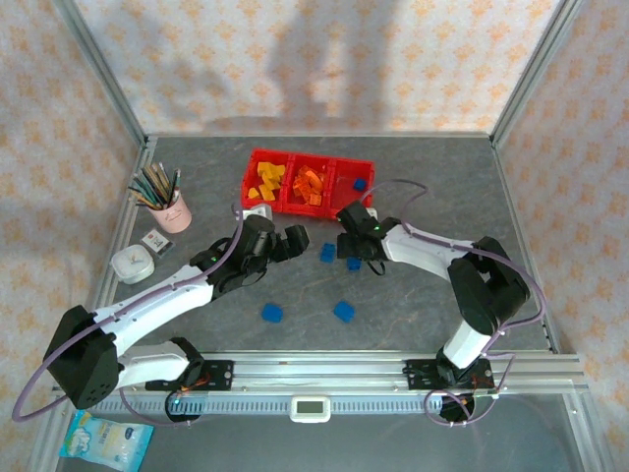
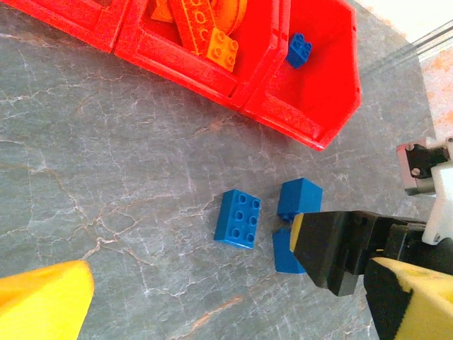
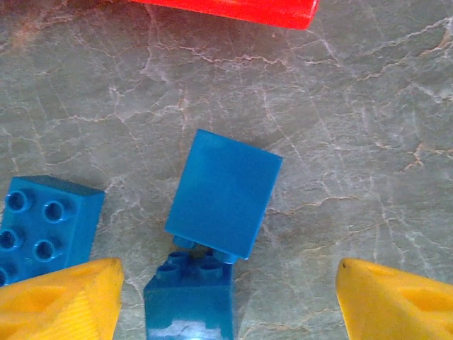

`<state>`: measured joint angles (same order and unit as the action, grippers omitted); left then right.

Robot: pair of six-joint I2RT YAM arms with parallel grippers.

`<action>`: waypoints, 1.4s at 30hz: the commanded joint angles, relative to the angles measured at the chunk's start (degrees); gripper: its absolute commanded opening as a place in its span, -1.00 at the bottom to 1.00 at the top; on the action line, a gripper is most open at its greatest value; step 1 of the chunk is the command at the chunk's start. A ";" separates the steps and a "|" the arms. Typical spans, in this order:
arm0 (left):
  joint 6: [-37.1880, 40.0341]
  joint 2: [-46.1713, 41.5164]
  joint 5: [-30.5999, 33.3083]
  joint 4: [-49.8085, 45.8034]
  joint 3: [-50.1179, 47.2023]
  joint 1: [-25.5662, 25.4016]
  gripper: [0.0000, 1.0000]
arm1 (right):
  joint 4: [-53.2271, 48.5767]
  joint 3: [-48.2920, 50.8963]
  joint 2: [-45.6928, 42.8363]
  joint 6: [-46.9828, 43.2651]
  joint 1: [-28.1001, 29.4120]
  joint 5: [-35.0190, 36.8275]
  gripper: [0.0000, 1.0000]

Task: Sort the legos into containers by color
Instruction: Pick up the lego from the center of the table, then place the lego in the container.

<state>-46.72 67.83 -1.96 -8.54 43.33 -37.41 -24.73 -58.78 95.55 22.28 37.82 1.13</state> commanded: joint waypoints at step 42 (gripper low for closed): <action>9.08 10.78 1.31 1.35 15.42 7.20 0.99 | -6.02 -44.52 25.85 -5.98 -10.99 1.44 -0.42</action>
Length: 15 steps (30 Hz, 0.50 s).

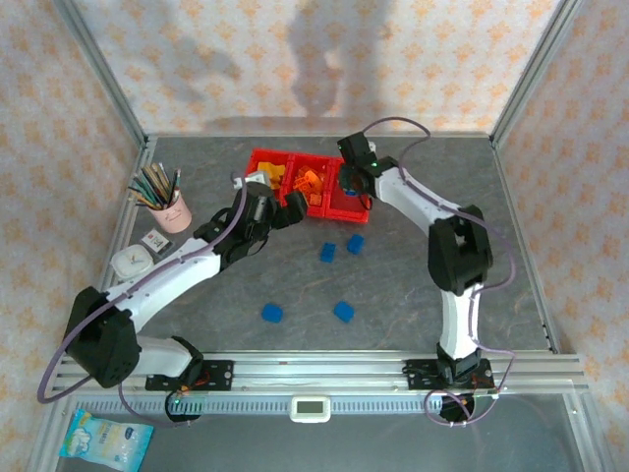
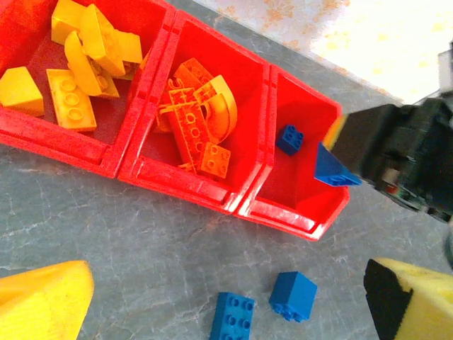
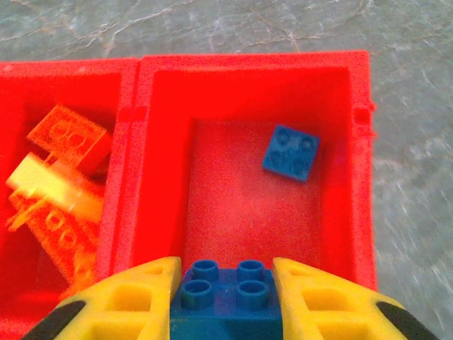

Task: Sort the legos into containers by color
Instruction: Place the lego in the container.

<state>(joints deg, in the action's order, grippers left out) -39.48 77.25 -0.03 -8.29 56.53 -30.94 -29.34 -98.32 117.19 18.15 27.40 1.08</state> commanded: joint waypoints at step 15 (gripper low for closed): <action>2.67 1.91 -1.66 -0.03 3.78 1.54 0.98 | -3.11 -13.32 5.72 -3.85 -2.22 -3.39 -0.02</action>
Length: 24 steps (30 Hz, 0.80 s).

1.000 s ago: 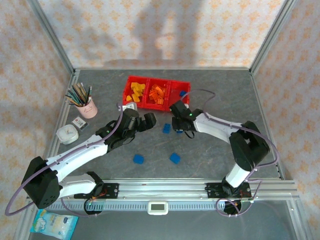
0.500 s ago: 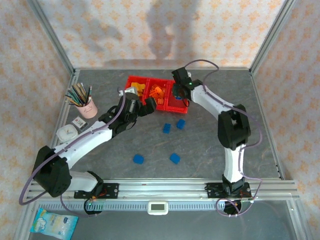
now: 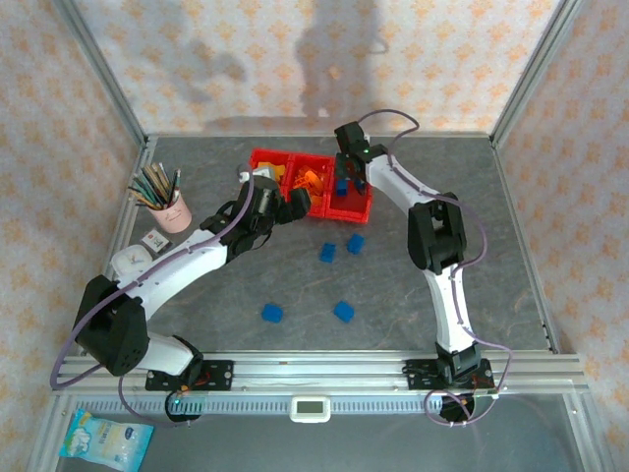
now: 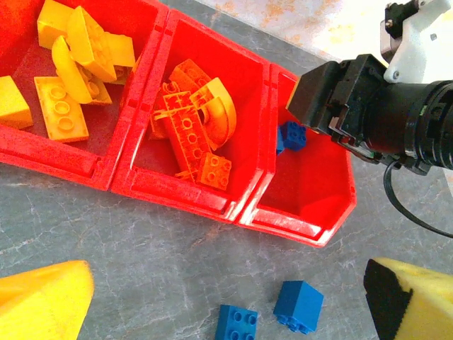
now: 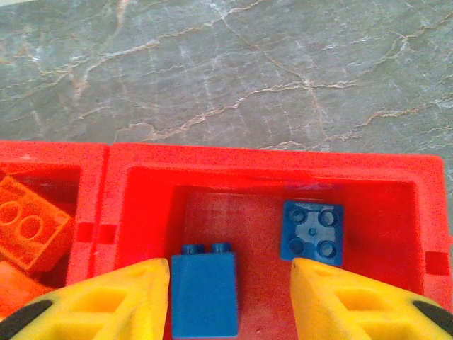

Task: Sort the legos into containers by color
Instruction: Place the lego in the container, then pick up the lego from the center of the table.

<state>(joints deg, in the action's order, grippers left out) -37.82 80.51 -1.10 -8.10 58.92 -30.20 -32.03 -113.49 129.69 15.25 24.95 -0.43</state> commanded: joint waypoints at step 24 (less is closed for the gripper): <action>-7.39 -12.30 -1.04 2.98 -14.04 -6.06 0.98 | 13.24 53.26 -34.02 14.71 8.62 0.35 0.51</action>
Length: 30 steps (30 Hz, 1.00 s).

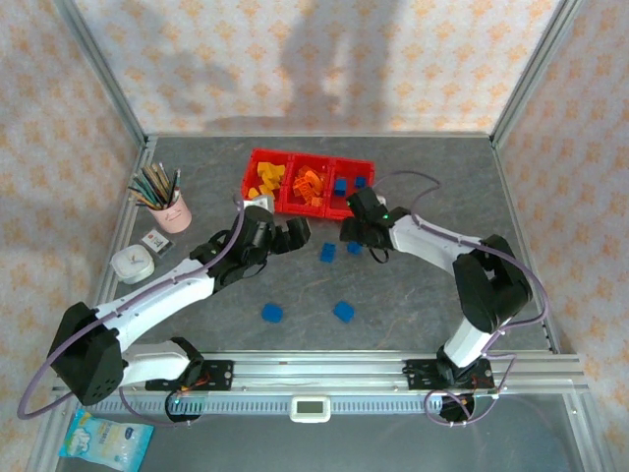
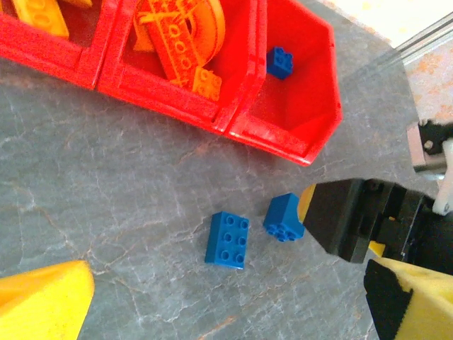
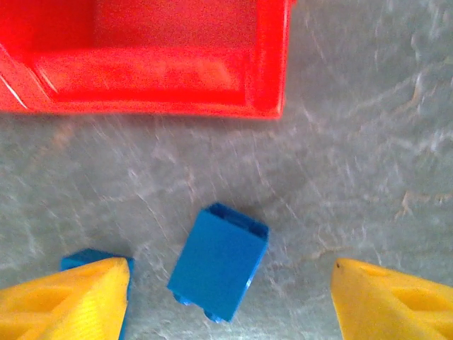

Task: Sort the legos into containers by color
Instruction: Pick up the lego from the center of the table.

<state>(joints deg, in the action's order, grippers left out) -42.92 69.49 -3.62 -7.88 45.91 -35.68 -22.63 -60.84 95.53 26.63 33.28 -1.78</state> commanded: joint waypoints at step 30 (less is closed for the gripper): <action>-1.43 -0.33 2.61 1.28 -0.35 -1.06 0.98 | 3.46 -2.00 6.48 2.24 0.56 3.78 -0.35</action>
<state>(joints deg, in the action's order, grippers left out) -44.75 69.52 -2.55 -6.61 44.86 -36.38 -16.99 -61.63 104.01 29.71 33.50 0.01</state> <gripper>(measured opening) 0.991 0.333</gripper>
